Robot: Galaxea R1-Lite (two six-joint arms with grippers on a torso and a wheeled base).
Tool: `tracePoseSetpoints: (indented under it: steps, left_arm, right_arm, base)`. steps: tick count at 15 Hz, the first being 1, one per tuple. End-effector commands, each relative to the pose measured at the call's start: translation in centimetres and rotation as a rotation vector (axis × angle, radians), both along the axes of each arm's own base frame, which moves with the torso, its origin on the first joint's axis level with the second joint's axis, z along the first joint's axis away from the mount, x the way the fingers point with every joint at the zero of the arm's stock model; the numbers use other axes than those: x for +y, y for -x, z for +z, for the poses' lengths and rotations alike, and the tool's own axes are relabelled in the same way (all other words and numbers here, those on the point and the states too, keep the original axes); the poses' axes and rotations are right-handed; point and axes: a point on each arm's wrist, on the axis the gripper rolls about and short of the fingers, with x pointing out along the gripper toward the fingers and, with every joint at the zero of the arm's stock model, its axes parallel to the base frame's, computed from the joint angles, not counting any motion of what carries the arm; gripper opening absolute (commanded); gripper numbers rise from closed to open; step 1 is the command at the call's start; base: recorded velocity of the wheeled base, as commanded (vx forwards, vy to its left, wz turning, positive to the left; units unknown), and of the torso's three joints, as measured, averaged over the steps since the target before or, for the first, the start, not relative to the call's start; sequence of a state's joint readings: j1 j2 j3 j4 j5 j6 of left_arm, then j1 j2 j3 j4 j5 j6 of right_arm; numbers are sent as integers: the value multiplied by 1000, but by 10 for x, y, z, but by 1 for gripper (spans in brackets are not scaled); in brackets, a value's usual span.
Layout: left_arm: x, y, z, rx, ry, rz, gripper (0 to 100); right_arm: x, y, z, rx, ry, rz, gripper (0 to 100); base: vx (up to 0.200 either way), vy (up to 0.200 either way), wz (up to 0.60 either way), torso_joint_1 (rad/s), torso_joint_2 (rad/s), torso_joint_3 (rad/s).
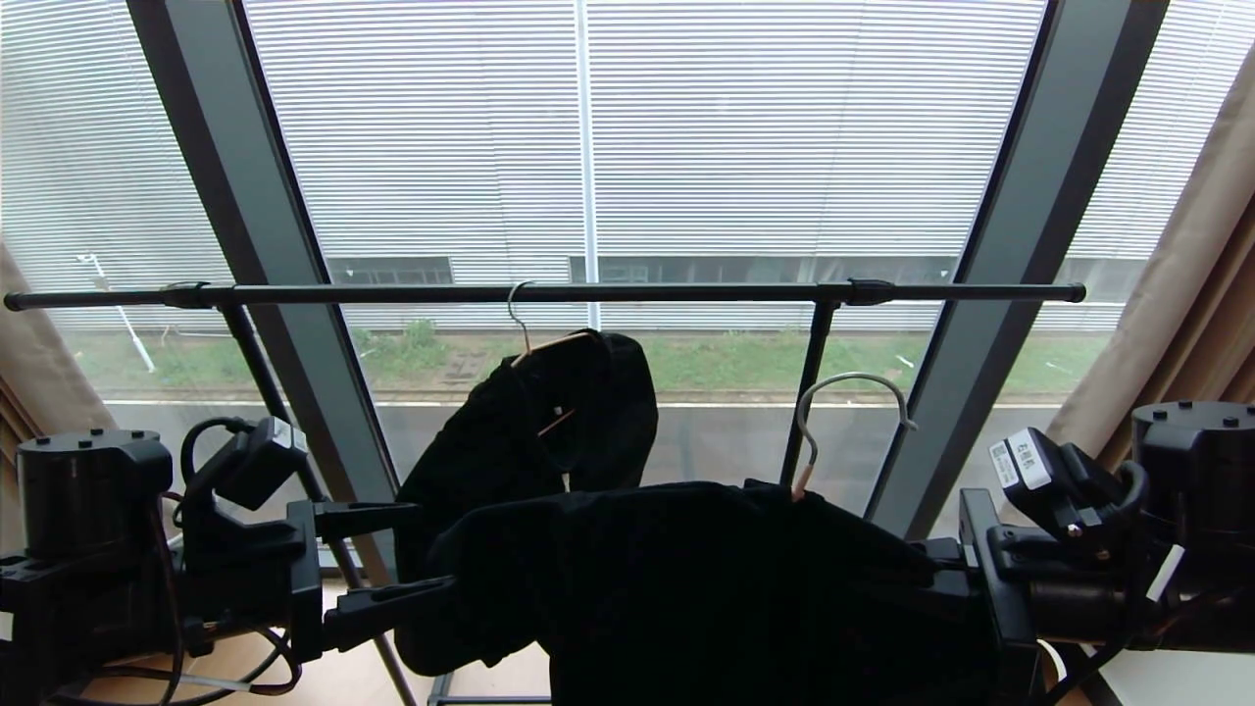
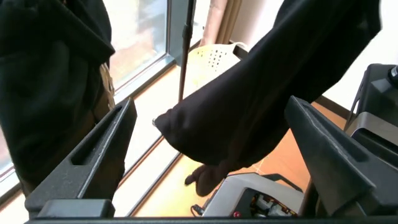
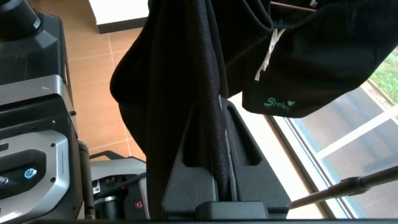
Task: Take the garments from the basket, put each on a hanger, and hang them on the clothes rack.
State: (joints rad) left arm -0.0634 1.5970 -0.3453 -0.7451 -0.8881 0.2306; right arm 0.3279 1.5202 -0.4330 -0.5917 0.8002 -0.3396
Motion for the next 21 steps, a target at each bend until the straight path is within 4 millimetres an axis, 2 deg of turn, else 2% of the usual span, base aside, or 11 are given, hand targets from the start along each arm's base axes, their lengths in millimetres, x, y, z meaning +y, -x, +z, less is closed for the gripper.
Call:
tracePoseSetpoints:
  steps: [1, 6, 13, 14, 20, 21]
  left_arm:
    - [-3, -5, -11, 51, -4, -10, 100]
    - [-14, -10, -21, 88, -4, -52, 100]
    - [-15, -15, -26, 108, -6, -51, 100]
    - [-15, -14, -25, 106, -5, -51, 0]
    - [-6, -17, -23, 54, -5, -14, 0]
    - [-4, -19, -22, 43, -4, -2, 0]
  right_arm:
    - [0, 1, 1, -7, -2, 1, 0]
    - [0, 1, 1, -1, -10, 19, 0]
    - [0, 1, 0, 0, -13, 25, 0]
    - [0, 1, 0, 2, -13, 25, 0]
    - [0, 0, 1, -3, -15, 20, 0]
    - [-6, -3, 3, -8, -18, -6, 0]
  base:
    - [0, 0, 0, 0, 0, 0]
    - [0, 0, 0, 0, 0, 0]
    - [0, 0, 0, 0, 0, 0]
    - [0, 0, 0, 0, 0, 0]
    - [0, 0, 0, 0, 0, 0]
    - [0, 0, 0, 0, 0, 0]
